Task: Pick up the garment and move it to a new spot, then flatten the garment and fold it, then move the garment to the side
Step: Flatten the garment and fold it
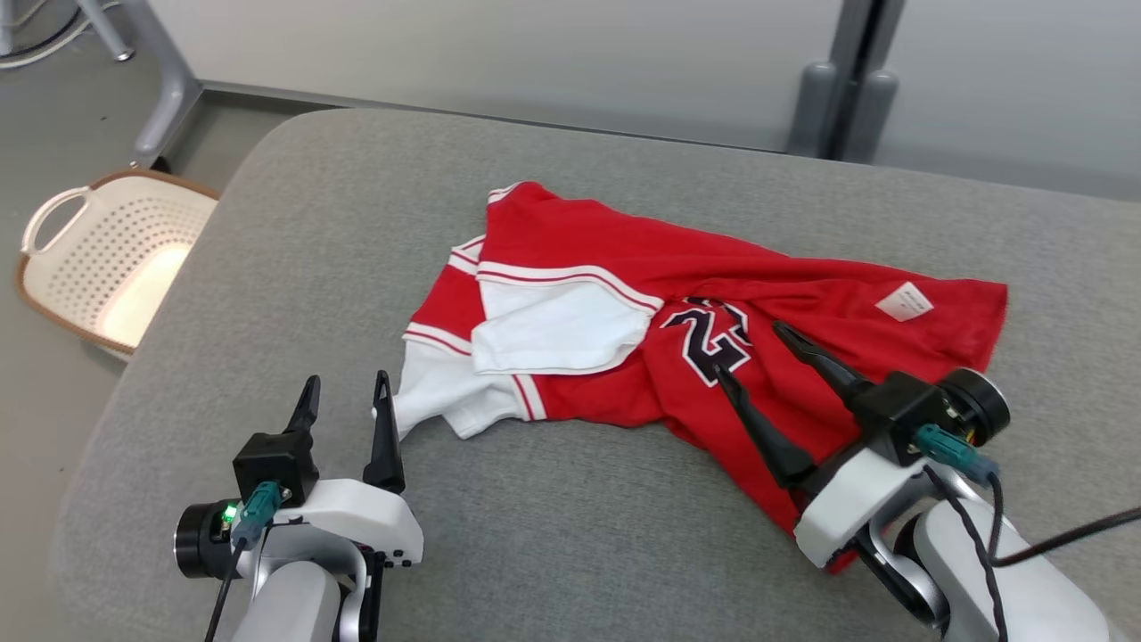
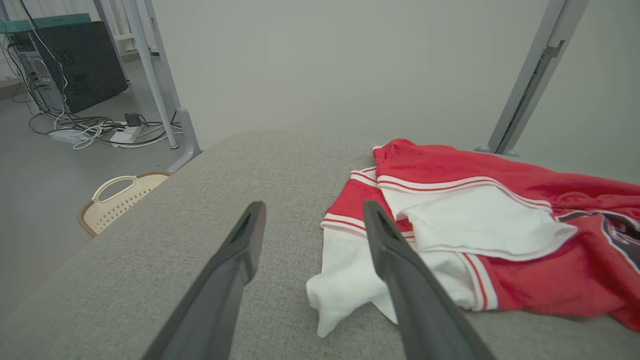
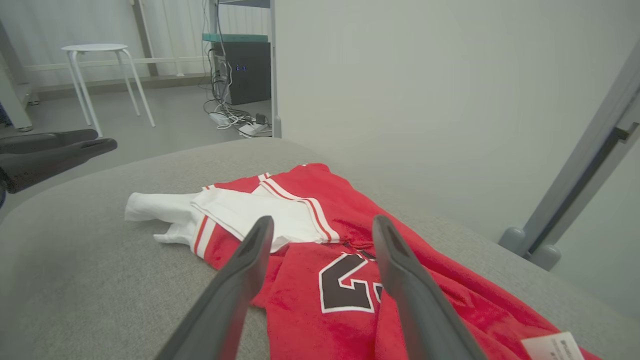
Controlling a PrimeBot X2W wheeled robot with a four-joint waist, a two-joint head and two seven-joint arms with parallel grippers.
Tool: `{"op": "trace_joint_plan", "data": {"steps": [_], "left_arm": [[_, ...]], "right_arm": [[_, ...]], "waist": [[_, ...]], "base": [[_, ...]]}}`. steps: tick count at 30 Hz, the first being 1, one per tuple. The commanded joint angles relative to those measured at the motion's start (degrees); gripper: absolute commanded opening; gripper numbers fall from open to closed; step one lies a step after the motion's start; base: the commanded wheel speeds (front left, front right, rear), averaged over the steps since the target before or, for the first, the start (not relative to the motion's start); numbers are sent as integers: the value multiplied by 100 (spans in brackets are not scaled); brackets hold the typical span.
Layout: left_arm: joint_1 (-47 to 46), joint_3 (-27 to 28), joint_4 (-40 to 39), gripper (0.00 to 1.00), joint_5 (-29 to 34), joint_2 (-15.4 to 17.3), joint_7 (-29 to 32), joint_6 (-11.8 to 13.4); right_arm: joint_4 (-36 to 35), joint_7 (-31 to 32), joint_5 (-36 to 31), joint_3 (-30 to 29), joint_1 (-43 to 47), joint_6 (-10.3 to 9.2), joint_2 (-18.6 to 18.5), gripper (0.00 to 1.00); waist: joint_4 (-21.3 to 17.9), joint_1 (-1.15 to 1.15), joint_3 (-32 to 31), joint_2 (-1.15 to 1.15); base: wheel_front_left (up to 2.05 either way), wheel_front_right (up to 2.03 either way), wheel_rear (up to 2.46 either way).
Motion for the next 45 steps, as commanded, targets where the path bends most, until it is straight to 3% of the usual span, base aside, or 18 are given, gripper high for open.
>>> {"op": "trace_joint_plan", "data": {"steps": [1, 7, 14, 23, 30, 31, 39, 45], "left_arm": [[23, -31, -39, 100, -16, 36, -24, -24], [73, -575, -130, 100, -404, 12, -25, 24], [37, -1104, -238, 100, -836, 9, -25, 276], [82, -1215, -506, 100, -1121, 10, -26, 516], [126, -1262, -621, 100, -1227, 11, -26, 591], [117, -1268, -629, 100, -1230, 11, -26, 601], [-3, -1339, -539, 100, -1280, 11, -26, 590], [-65, -1375, -494, 100, -1249, 10, -26, 548]], "right_arm": [[31, 83, 65, 210, -191, -1, -130, 100], [629, 495, 233, 1184, -1030, -2, -694, 100], [1328, 623, 433, 1984, -1743, -2, -988, 100], [2002, 702, 749, 3196, -2637, -2, -1053, 100], [2555, 571, 1059, 3658, -3105, -2, -1005, 99], [2666, 487, 1216, 3673, -3200, -2, -972, 0], [2902, 156, 1995, 3383, -3377, -2, -742, 0], [2942, 125, 2433, 3088, -3553, -2, -792, 0]], "waist": [[340, 0, 115, 0], [928, 0, 260, 0], [1413, 0, 424, 0], [1499, 0, 716, 0], [1521, 0, 865, 0], [1523, 0, 897, 0], [1512, 0, 915, 0], [1503, 0, 930, 0]], "base": [[0, 0, 0], [0, 0, 0], [0, 0, 0], [0, 0, 0], [0, 0, 0], [0, 0, 0], [0, 0, 0], [0, 0, 0]]}}
